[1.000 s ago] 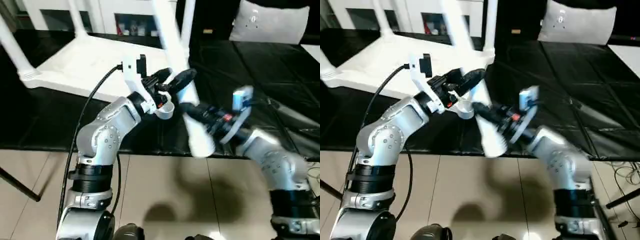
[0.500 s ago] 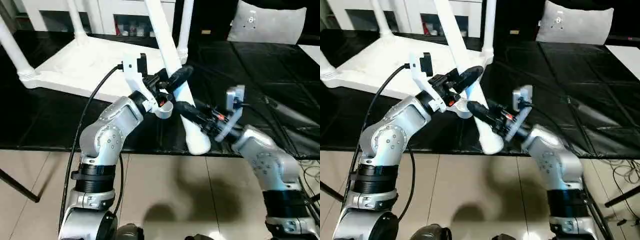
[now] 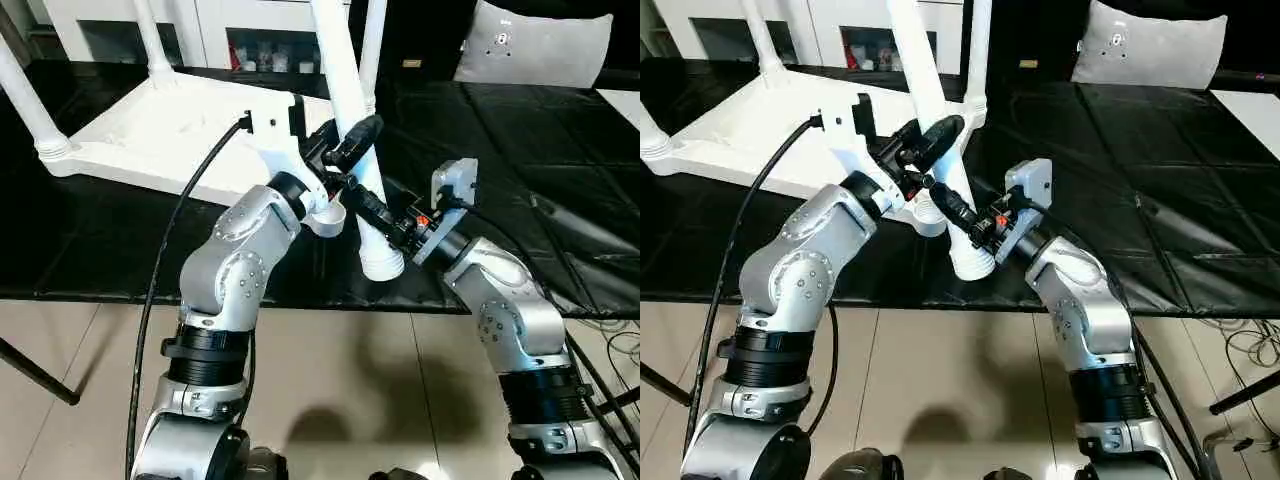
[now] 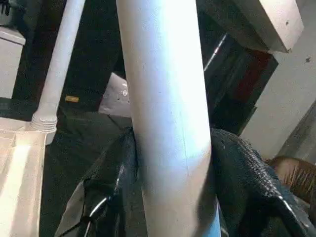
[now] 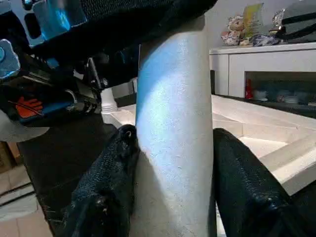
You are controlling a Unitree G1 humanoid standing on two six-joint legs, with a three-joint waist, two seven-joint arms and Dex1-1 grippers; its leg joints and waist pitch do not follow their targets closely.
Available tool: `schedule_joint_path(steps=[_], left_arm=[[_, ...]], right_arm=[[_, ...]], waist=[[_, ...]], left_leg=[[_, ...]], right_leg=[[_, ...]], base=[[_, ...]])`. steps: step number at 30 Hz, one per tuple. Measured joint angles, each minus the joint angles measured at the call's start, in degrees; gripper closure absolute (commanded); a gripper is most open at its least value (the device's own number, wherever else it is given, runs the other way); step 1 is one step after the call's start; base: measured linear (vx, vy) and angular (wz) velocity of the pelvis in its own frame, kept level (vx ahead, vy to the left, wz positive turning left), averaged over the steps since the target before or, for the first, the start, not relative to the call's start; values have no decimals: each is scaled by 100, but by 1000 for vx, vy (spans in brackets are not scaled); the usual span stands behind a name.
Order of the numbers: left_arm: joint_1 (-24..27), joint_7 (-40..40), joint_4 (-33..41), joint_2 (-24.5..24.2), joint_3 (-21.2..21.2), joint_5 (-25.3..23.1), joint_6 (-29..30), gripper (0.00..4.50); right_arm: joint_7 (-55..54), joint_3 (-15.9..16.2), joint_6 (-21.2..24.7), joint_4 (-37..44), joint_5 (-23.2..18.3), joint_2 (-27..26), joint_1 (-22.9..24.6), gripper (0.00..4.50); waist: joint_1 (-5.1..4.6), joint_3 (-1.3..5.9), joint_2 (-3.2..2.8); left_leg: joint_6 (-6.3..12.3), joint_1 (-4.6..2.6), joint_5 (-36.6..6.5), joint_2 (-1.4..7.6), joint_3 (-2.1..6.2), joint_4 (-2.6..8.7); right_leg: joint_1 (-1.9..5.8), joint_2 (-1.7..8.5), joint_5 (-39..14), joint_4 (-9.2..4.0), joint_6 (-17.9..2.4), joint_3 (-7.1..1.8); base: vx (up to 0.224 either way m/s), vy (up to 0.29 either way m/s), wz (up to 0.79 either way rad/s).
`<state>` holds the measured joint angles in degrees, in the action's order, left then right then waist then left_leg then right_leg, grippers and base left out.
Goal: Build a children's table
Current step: Move to table
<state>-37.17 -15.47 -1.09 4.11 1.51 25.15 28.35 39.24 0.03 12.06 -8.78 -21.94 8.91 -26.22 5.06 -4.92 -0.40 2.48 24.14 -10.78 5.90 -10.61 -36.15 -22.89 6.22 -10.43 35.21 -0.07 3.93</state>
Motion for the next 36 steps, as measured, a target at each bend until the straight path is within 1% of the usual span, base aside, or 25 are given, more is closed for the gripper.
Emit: schedule_joint_path(steps=[6, 11, 12, 13, 15, 17, 20, 21, 23, 25, 29, 30, 32, 34, 35, 36], left_arm=[[1, 15, 1, 32, 86, 45, 1, 239], [-2, 133, -57, 30, 116, 40, -4, 239], [-15, 154, -102, 17, 131, 23, -10, 239], [-27, 181, -133, 14, 137, -1, -14, 239], [-76, 192, -196, -10, 140, -23, -17, 239], [-126, 203, -261, -87, 172, -62, -83, 239], [-222, 213, -354, -213, 345, -97, -204, 239], [-242, 213, -394, -246, 375, -114, -229, 239], [-261, 215, -453, -294, 426, -124, -239, 239], [-294, 198, -543, -340, 438, -124, -239, 239], [-371, 73, -614, -467, 441, -112, -232, 239], [-375, 12, -644, -527, 438, -111, -227, 239], [-376, -78, -694, -638, 431, -123, -227, 239], [-376, -82, -706, -644, 446, -125, -230, 256], [-376, -76, -706, -632, 445, -126, -238, 267], [-376, -73, -706, -604, 443, -126, -242, 268]], right_arm=[[-18, 51, -151, -67, 102, 3, -41, 268], [-11, 50, -129, -172, 113, 2, -82, 268], [-17, 49, -134, -229, 117, 2, -104, 233], [-15, 51, -139, -281, 130, 2, -134, 233], [-8, 41, -72, -318, 91, 2, -175, 192], [-5, 7, 32, -328, 21, 42, -219, 192], [-19, -151, 136, -327, -24, 168, -262, 155], [-19, -203, 153, -327, -43, 205, -263, 155], [-9, -263, 169, -328, -85, 271, -263, 141], [9, -297, 182, -327, -103, 330, -263, 115], [43, -614, 512, -321, -506, 424, -271, 100], [57, -700, 640, -321, -588, 515, -296, 72], [54, -824, 762, -321, -652, 628, -327, 66], [42, -817, 801, -320, -554, 737, -321, 44], [14, -784, 790, -321, -484, 740, -315, 26], [-18, -733, 781, -321, -436, 711, -308, 24]], waist=[[4, 0, 0], [1, 0, 1], [1, 1, 2], [-1, 1, 2], [-1, 1, 2], [-5, 1, 1], [-4, 1, 1], [0, 1, 2], [4, 1, 2], [10, 1, 1], [2, 2, 0], [-1, 2, 0], [-1, 2, 0], [-1, 2, 0], [-2, 2, 0], [-3, 2, 0]], left_leg=[[6, 0, 3, 0, -1, 0], [8, 0, 4, 0, -2, 0], [9, 0, 5, 0, -2, -1], [10, 0, 6, 0, -3, -1], [11, 0, 7, 0, -3, -1], [11, 0, 7, 0, -4, -2], [11, 0, 7, 0, -4, -1], [12, 0, 7, 0, -4, -1], [13, 0, 8, 0, -6, -2], [16, 1, 9, 0, -8, -2], [17, 0, 10, 0, -9, -3], [17, -1, 10, 0, -9, -3], [16, -2, 11, 1, -9, -3], [16, -3, 11, 1, -9, -3], [16, -3, 11, 1, -9, -3], [16, -3, 11, 1, -10, -3]], right_leg=[[0, 0, 1, -1, -1, 0], [0, 0, 2, 0, -3, 0], [0, 0, 3, 0, -3, 0], [0, 0, 4, 0, -6, 0], [0, 0, 6, 0, -7, -1], [0, 0, 7, 0, -8, -1], [0, 0, 9, 0, -8, -1], [1, 0, 9, 0, -8, -1], [1, 0, 9, 0, -8, -1], [1, 0, 10, -1, -9, -1], [1, 0, 13, 0, -14, -2], [0, 0, 14, 1, -15, -2], [0, 0, 15, 2, -16, -1], [1, 0, 15, 2, -16, -2], [1, 0, 15, 3, -16, -2], [0, 0, 15, 3, -16, -2]], base=[[0, 0, 0], [0, 0, 0], [0, 0, 0], [0, 0, 0], [0, 0, 0], [0, 0, 0], [0, 0, 0], [0, 0, 0], [0, 0, 0], [0, 0, 0], [0, 0, 0], [0, 0, 0], [0, 0, 0], [0, 0, 0], [0, 0, 0], [0, 0, 0]])
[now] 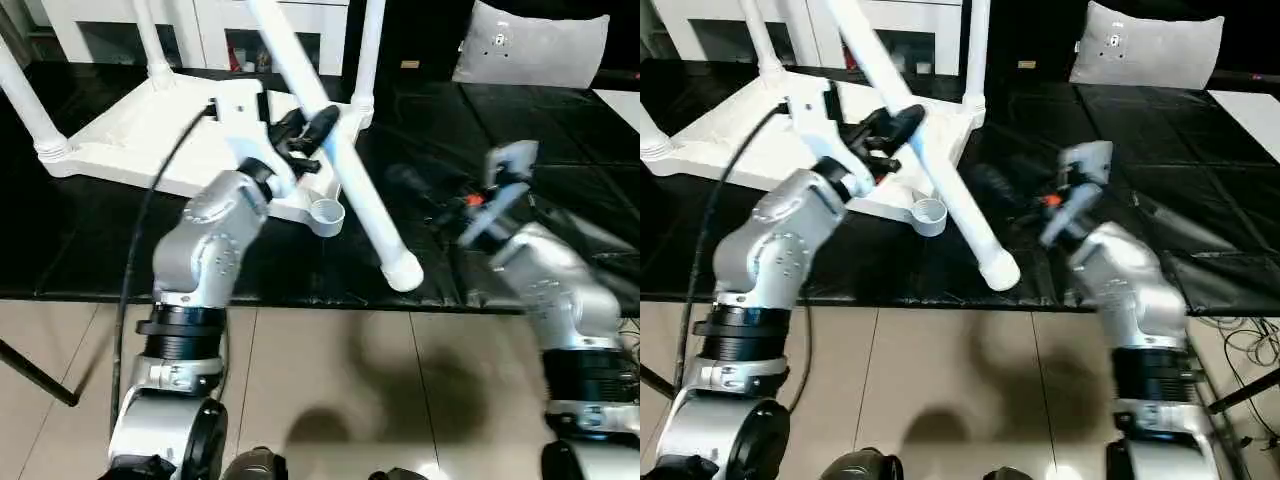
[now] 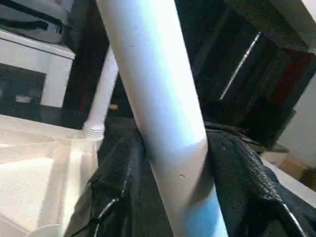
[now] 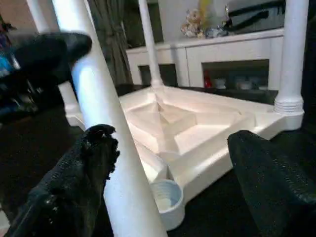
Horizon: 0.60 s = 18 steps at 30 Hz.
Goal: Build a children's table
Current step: Move to table
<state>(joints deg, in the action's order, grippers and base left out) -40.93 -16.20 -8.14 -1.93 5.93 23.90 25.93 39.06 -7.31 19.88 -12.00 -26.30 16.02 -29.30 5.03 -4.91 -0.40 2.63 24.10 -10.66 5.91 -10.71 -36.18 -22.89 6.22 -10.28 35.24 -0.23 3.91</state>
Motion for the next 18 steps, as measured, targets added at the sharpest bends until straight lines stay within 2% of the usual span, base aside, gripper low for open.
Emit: schedule_joint_path(steps=[9, 18], left_arm=[[1, 154, -89, 189, 37, 14, -112, 278], [0, 191, -197, 223, 106, 17, -217, 278]], right_arm=[[-162, 250, 20, 0, 119, -179, 143, 23], [220, 348, 39, 60, 110, 2, 160, 23]], waist=[[11, 0, -1], [8, 1, -1]], left_leg=[[0, 0, 0, 0, -1, 0], [0, 0, 0, 0, -1, 0]], right_leg=[[3, 0, 1, -5, -1, -1], [4, 0, 1, -5, -1, -2]], base=[[0, 0, 0], [0, 0, 0]])
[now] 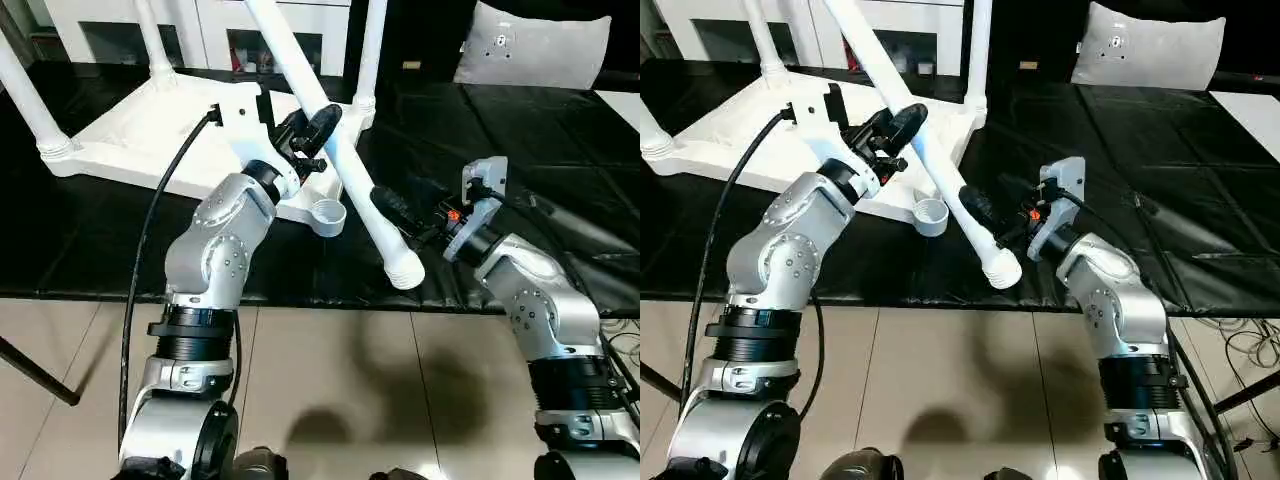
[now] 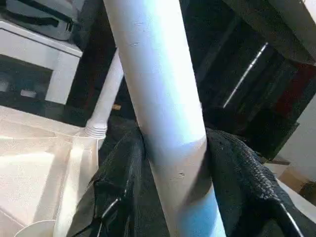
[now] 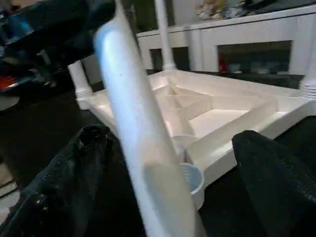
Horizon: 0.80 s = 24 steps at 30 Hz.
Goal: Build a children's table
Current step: Move to table
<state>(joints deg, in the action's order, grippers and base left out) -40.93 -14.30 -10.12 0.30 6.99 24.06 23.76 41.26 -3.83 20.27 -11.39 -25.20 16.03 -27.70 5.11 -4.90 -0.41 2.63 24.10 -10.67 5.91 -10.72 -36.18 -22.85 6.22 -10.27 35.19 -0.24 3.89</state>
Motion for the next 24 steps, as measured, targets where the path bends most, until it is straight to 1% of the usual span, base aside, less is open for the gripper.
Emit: schedule_joint_path(steps=[2, 4, 7, 11, 12, 15, 18, 20, 22, 24], left_arm=[[-9, -52, -44, -28, 9, 3, -31, 278], [-34, -126, -100, -87, 11, 5, -62, 278], [-66, -190, -163, -114, 2, 5, -109, 278], [-131, -285, -252, -178, -1, -4, -154, 278], [-137, -298, -254, -188, -7, -7, -162, 278], [-141, -315, -257, -197, -18, -8, -168, 278], [-142, -403, -256, -206, -49, -13, -198, 278], [-142, -424, -255, -206, -78, -15, -228, 278], [-141, -435, -255, -211, -83, -17, -232, 279], [-141, -457, -255, -221, -93, -18, -239, 279]], right_arm=[[193, 62, 25, -32, 7, 116, -32, 23], [453, 237, 40, -223, 76, 294, -203, 23], [698, 352, 31, -513, 214, 438, -444, 23], [1109, 684, 14, -1324, 556, 580, -913, 23], [1166, 763, -2, -1551, 652, 567, -1024, 52], [1164, 893, -85, -1977, 820, 484, -1143, 63], [1111, 964, -252, -2469, 990, 313, -1336, 97], [1108, 998, -336, -2597, 1015, 245, -1398, 103], [1126, 999, -407, -2728, 1032, 218, -1475, 129], [1137, 995, -489, -2815, 1063, 199, -1504, 142]], waist=[[-2, 0, 0], [-5, 0, 0], [-10, 0, 0], [-12, 0, -1], [-11, 0, -1], [-7, 0, -1], [-1, 0, -1], [7, 0, -1], [6, 0, 0], [5, 0, 0]], left_leg=[[0, 0, 0, 0, 0, 0], [0, -1, 0, 0, 0, 0], [-3, -4, 2, 0, 0, 0], [-5, -4, 3, 1, 0, -3], [-5, -4, 3, 1, 0, -4], [-4, -3, 3, 1, 0, -4], [-4, -2, 3, 1, -2, -4], [-3, -2, 3, 1, -2, -4], [-3, -2, 3, 1, -2, -4], [-3, -2, 3, 1, -2, -5]], right_leg=[[0, 0, 0, 0, 0, 0], [0, 0, 3, 3, -3, 0], [0, 0, 7, 3, -11, 1], [1, 0, 13, 4, -20, 2], [1, 0, 13, 4, -21, 2], [0, 0, 14, 4, -21, 2], [-1, 0, 14, 4, -22, 2], [-1, 0, 14, 4, -22, 2], [0, 0, 15, 3, -25, 2], [0, 0, 16, 4, -26, 2]], base=[[0, 0, 0], [0, 0, 0], [0, 0, 0], [0, 0, 0], [0, 0, 0], [0, 0, 0], [0, 0, 0], [0, 0, 0], [0, 0, 0], [0, 0, 0]])
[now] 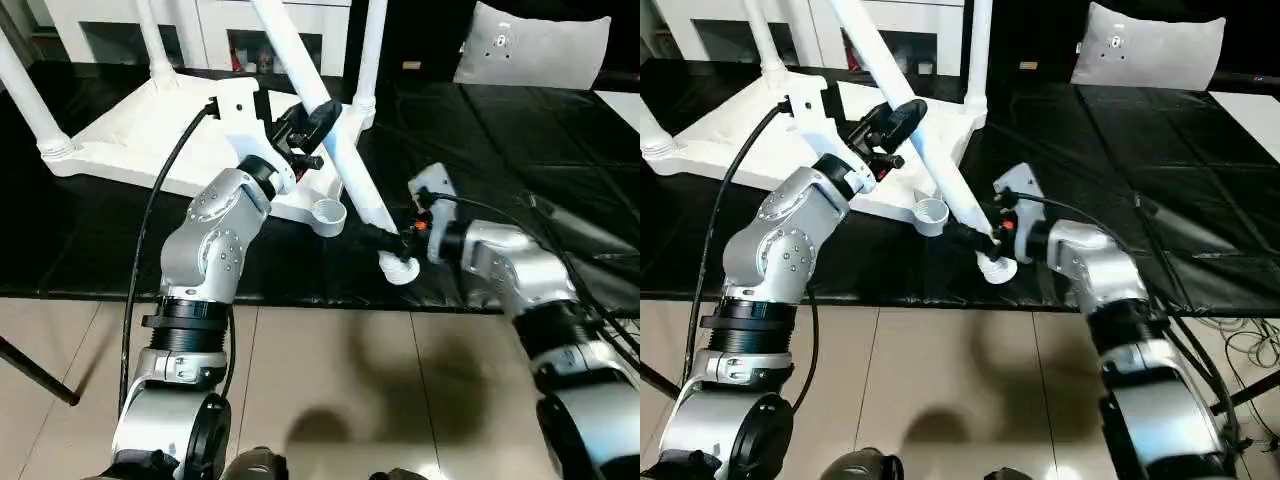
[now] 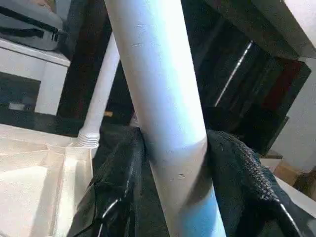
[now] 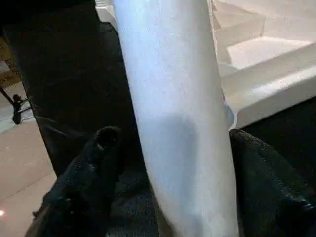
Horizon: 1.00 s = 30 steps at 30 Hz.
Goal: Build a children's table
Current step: Move to table
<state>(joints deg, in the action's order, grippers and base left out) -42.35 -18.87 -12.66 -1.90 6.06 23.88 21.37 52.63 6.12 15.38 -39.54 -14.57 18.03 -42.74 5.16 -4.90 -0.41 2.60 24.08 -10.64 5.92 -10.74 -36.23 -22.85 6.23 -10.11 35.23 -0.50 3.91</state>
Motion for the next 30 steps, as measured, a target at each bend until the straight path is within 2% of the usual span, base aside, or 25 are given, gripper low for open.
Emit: schedule_joint_path(steps=[6, 13, 17, 25, 30], left_arm=[[3, -305, 51, -117, -218, -109, -189, 279], [27, -568, 192, -150, -386, -171, -423, 280], [28, -640, 234, -126, -390, -149, -480, 283], [49, -656, 351, 20, -144, 256, -320, 289], [49, -601, 351, 9, -133, 275, -266, 291]], right_arm=[[-55, -92, -409, -348, 76, -110, -12, 188], [-47, -124, -745, -365, 120, -180, -1, 243], [-67, -130, -984, -446, 127, -220, -1, 253], [-114, -198, -1359, -475, 138, -220, -4, 256], [-114, -201, -1417, -525, 146, -223, -9, 256]], waist=[[-3, 0, 0], [-7, 0, 0], [-3, 0, 0], [-7, 0, 0], [-5, 0, 0]], left_leg=[[0, -1, 0, 2, 0, -1], [0, -2, 0, 3, -3, 0], [0, -1, 0, 3, -7, 0], [0, -1, 0, 5, -11, 0], [1, -1, 0, 5, -15, 0]], right_leg=[[-1, 0, 1, 3, -1, 0], [-3, 0, 1, 4, -2, 0], [-3, 0, 1, 3, -2, -1], [-5, 0, 1, 5, -2, -2], [-5, 0, 1, 4, -2, -4]], base=[[0, 0, 0], [0, 0, 0], [0, 0, 0], [0, 0, 0], [0, 0, 0]])
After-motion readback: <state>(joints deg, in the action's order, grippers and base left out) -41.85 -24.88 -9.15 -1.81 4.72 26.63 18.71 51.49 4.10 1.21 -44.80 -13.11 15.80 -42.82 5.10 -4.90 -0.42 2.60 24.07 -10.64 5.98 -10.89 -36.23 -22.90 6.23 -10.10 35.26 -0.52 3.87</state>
